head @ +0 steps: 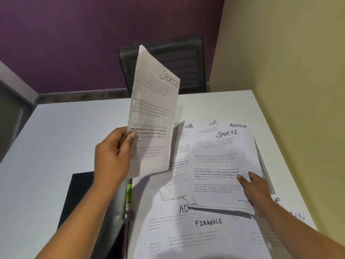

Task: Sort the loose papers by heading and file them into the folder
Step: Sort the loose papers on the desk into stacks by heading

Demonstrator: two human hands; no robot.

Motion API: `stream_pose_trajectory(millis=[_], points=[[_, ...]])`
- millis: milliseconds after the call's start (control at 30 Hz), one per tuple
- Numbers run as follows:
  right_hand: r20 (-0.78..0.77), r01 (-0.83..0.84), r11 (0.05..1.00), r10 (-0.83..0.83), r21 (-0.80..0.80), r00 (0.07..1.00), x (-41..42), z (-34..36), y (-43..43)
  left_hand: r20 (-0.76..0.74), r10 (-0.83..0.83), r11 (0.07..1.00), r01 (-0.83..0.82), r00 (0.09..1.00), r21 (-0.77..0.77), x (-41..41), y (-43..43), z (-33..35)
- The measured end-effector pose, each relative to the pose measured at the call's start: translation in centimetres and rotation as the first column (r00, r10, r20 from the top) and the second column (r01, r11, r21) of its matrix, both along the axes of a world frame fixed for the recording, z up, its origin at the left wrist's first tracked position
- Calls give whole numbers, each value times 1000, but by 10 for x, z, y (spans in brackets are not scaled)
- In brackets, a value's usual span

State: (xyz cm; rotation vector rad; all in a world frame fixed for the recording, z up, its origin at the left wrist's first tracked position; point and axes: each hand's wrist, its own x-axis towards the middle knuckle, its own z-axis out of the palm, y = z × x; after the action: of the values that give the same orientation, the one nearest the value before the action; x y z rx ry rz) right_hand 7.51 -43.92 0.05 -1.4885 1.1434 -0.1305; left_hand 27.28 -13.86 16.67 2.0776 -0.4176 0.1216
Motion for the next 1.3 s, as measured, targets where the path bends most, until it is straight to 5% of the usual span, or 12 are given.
stream_pose_trajectory(millis=[200, 400, 667, 800, 967, 1200, 1300], points=[[150, -27, 1000, 28, -6, 988, -6, 51, 35, -347, -60, 918, -85, 936, -387, -80, 6, 20], [220, -86, 981, 46, 174, 974, -47, 77, 77, -628, -131, 882, -198, 767, -427, -155, 8, -11], [254, -300, 893, 222, 334, 941, -110, 109, 116, -574, 195, 979, -195, 795, 62, -218, 46, -24], [311, -390, 838, 281, 380, 908, -129, 114, 126, -827, -78, 981, -106, 556, -164, -230, 57, -23], [245, -229, 839, 118, 494, 962, -143, 117, 133, -818, -88, 965, -156, 568, -212, -252, 65, -28], [310, -344, 863, 235, 370, 921, -161, 115, 142, -824, -207, 944, -114, 528, -310, -269, 71, -32], [319, -302, 916, 213, 264, 924, -158, 131, 144, -770, -200, 933, -121, 605, -338, -264, 67, -29]])
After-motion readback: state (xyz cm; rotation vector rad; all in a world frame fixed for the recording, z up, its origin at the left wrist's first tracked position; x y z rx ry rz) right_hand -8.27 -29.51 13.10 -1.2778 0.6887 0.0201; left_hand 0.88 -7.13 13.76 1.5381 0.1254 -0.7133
